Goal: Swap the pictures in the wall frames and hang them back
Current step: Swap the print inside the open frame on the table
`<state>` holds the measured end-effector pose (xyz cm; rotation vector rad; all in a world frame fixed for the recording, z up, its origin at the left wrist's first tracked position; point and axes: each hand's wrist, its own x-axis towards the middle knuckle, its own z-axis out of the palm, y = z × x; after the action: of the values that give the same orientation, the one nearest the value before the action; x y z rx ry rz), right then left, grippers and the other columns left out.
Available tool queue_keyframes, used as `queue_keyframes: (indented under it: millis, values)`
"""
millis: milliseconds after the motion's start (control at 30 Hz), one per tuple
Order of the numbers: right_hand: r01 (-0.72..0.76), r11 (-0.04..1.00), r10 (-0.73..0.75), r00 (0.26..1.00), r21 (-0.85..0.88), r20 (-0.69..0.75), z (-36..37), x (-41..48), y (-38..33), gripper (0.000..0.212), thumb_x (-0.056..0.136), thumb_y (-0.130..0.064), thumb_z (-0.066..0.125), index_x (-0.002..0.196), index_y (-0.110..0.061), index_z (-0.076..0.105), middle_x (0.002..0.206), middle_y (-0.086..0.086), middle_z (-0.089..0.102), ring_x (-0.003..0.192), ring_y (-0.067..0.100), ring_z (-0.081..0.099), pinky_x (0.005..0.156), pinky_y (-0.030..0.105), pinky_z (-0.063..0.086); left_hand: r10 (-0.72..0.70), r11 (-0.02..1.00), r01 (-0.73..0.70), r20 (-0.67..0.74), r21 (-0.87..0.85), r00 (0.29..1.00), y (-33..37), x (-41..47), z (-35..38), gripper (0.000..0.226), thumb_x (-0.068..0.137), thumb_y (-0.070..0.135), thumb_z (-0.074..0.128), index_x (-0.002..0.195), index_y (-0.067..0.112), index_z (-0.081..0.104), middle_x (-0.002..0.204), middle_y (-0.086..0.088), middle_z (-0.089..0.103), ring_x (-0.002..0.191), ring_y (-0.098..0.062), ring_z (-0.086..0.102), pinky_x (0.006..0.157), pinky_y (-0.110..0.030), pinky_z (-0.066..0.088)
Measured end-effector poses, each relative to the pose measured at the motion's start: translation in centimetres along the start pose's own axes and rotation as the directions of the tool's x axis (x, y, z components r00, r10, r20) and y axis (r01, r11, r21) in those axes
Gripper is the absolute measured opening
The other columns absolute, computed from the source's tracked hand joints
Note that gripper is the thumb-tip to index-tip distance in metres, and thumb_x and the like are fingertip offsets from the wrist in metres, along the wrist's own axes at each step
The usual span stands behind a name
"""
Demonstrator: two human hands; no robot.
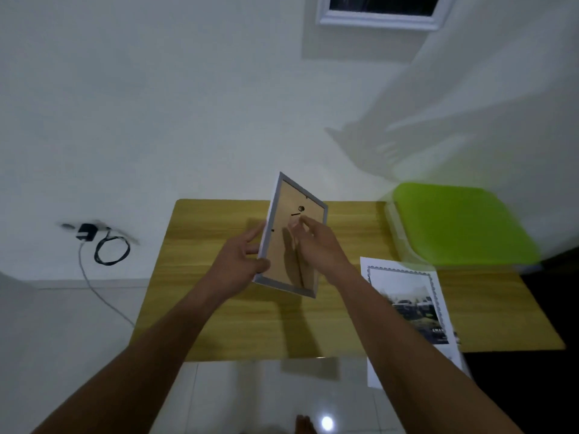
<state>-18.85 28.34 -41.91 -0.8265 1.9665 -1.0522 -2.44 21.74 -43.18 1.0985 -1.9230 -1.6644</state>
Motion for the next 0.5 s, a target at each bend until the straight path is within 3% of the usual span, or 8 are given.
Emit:
queue_keyframes:
  millis: [67,167,233,333,433,500]
  values:
    - [0.016,0.998,-0.014,0.999,0.059,-0.031,0.5,-0.6,-1.2,0.052,0.091,-0.062,0.05,0.123,-0.022,0.061,0.11,-0.009,0.063,0.105,0.018,0.059,0.086,0.038,0.051,0.078,0.996,-0.078,-0.014,0.046,0.997,0.7,-0.3,0.8,0.079,0.081,-0.005,0.066,0.144,0.036,0.042,0.096,0.008,0.076,0.083,-0.008,0.071,0.064,-0.029,0.056]
    - [-0.01,0.979,0.031,0.994,0.206,-0.102,0.5,-1.1,-2.0,0.082,0.069,-0.076,0.06,0.134,-0.026,0.054,0.125,-0.001,0.063,0.108,0.023,0.063,0.085,0.049,0.057,0.177,0.98,-0.175,-0.017,0.091,0.984,1.8,-0.9,2.2,0.068,0.079,-0.003,0.066,0.13,0.039,0.052,0.105,0.011,0.072,0.091,-0.005,0.07,0.065,-0.024,0.057]
    - [-0.002,0.952,0.042,0.991,0.305,-0.124,-0.1,-1.5,-2.3,0.067,0.078,-0.058,0.066,0.136,-0.027,0.051,0.121,0.005,0.065,0.1,0.025,0.067,0.079,0.052,0.06,0.203,0.975,-0.202,-0.001,0.096,0.979,1.8,-1.3,3.1,0.065,0.073,0.005,0.067,0.129,0.037,0.058,0.114,0.01,0.07,0.101,-0.007,0.068,0.074,-0.031,0.059]
    - [0.075,0.952,-0.019,0.982,0.298,-0.187,-1.1,-2.1,-2.4,0.042,0.091,-0.03,0.056,0.132,-0.031,0.05,0.096,0.007,0.067,0.082,0.027,0.069,0.074,0.052,0.06,0.227,0.959,-0.223,-0.003,0.173,0.974,1.7,-1.6,4.3,0.068,0.069,0.019,0.072,0.134,0.031,0.056,0.122,0.01,0.067,0.109,-0.003,0.064,0.09,-0.034,0.056]
    - [0.13,0.95,-0.047,0.958,0.282,-0.283,-1.6,-2.4,-2.0,0.044,0.091,-0.022,0.045,0.132,-0.034,0.05,0.089,0.008,0.067,0.075,0.023,0.065,0.072,0.043,0.057,0.295,0.878,-0.27,-0.001,0.394,0.956,2.1,-2.0,5.2,0.066,0.073,0.034,0.076,0.135,0.039,0.053,0.117,0.014,0.068,0.103,0.0,0.065,0.086,-0.025,0.053]
    - [0.174,0.93,-0.063,0.943,0.322,-0.327,-1.9,-2.8,-1.8,0.044,0.094,-0.015,0.04,0.132,-0.032,0.052,0.091,0.009,0.07,0.076,0.024,0.066,0.07,0.042,0.055,0.352,0.824,-0.318,0.016,0.469,0.936,2.2,-2.0,5.6,0.06,0.076,0.045,0.074,0.133,0.039,0.055,0.114,0.014,0.07,0.1,-0.001,0.065,0.084,-0.028,0.053]
